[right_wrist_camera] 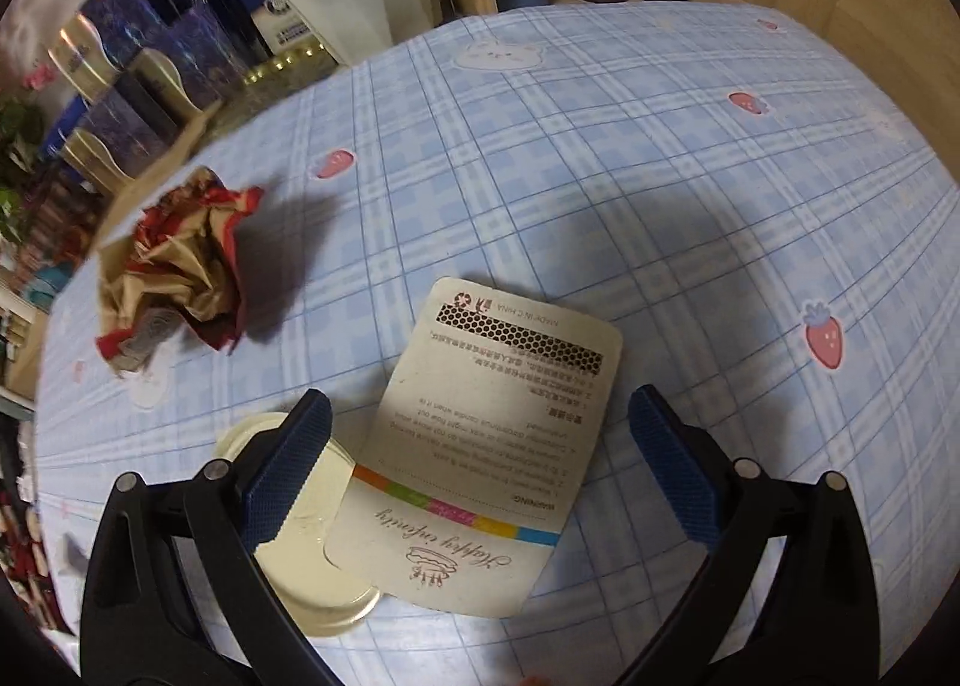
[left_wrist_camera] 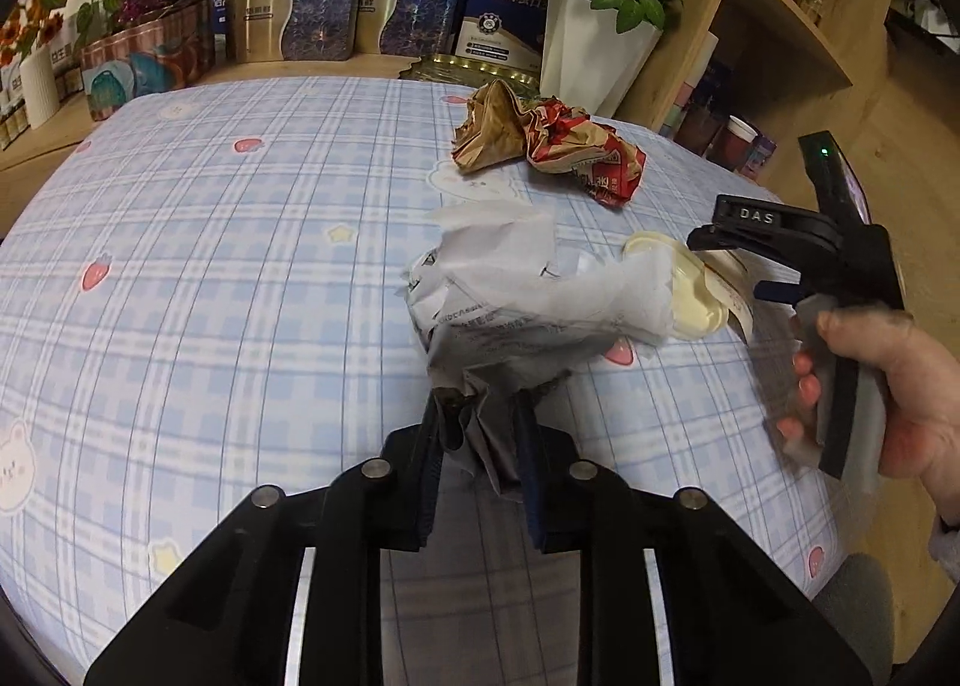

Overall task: Collect trash
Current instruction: 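Grasp the crumpled white foil bag with the left gripper while the right grasps the printed card, then carry the foil bag and printed card over the brown bin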

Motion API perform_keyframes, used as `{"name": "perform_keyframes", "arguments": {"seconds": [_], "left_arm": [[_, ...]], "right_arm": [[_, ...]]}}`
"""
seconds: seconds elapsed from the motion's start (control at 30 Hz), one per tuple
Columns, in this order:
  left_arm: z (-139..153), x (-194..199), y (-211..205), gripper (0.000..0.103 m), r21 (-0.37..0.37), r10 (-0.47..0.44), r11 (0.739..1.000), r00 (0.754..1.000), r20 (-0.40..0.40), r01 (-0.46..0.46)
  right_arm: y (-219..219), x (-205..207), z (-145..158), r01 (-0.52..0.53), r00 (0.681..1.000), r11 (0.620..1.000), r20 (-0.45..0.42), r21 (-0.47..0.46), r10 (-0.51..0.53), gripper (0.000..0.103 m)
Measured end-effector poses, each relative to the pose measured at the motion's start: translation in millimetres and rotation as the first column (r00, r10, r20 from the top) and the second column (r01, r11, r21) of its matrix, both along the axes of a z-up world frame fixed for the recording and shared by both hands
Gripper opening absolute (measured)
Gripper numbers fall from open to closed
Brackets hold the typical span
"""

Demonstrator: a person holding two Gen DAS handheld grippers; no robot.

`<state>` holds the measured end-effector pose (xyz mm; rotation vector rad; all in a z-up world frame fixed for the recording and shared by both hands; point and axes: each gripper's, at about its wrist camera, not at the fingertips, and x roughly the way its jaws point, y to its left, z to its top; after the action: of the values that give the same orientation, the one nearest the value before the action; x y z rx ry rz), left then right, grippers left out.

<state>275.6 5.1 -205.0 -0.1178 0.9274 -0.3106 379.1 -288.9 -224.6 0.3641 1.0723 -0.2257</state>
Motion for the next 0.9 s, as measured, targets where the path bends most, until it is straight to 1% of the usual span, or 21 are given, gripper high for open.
{"name": "perform_keyframes", "arguments": {"seconds": [0.07, 0.13, 0.2, 0.23, 0.27, 0.37, 0.47, 0.7, 0.9], "left_arm": [[-0.7, -3.3, 0.3, 0.017, -0.008, -0.002, 1.000, 1.000, -0.004, 0.002], [-0.5, -9.9, 0.1, 0.016, -0.001, -0.005, 1.000, 1.000, 0.005, 0.005], [-0.5, -14.2, -0.6, 0.015, 0.000, -0.008, 1.000, 1.000, 0.010, 0.008], [-0.7, -15.7, -0.5, 0.015, -0.002, -0.007, 1.000, 1.000, 0.011, 0.007], [-0.4, -17.7, -0.1, 0.015, -0.006, -0.004, 1.000, 1.000, 0.011, 0.004], [1.7, -21.9, 0.9, 0.014, -0.023, 0.003, 1.000, 1.000, 0.009, -0.003], [5.9, -30.7, 3.3, 0.014, -0.035, 0.010, 0.999, 1.000, 0.014, -0.009], [21.0, -54.4, 9.2, 0.014, -0.056, 0.027, 0.998, 0.999, 0.032, -0.025], [33.1, -81.6, 9.5, 0.014, -0.051, 0.018, 0.999, 0.999, 0.048, -0.016]], "right_arm": [[-0.6, -1.0, -0.5, -0.003, 1.000, 1.000, 0.004, -0.005, 0.003, 0.097], [-1.7, -3.6, -0.2, -0.012, 1.000, 1.000, 0.012, -0.008, 0.012, 0.092], [-3.8, -9.0, 1.5, -0.012, 1.000, 0.999, 0.014, -0.032, 0.013, 0.075], [-5.0, -11.0, 2.1, -0.013, 1.000, 0.999, 0.013, -0.040, 0.014, 0.075], [-8.0, -14.3, 2.6, -0.027, 0.999, 0.999, 0.022, -0.021, 0.027, 0.073], [-9.9, -22.1, 4.8, -0.070, 0.997, 0.998, 0.020, -0.008, 0.070, 0.069], [-14.7, -36.4, 9.4, -0.065, 0.997, 0.997, 0.048, 0.038, 0.063, 0.069], [-11.0, -82.4, 28.0, -0.092, 0.986, 0.992, 0.144, 0.082, 0.080, 0.069], [-2.9, -129.3, 43.0, -0.136, 0.971, 0.986, 0.209, 0.101, 0.113, 0.069]]}}
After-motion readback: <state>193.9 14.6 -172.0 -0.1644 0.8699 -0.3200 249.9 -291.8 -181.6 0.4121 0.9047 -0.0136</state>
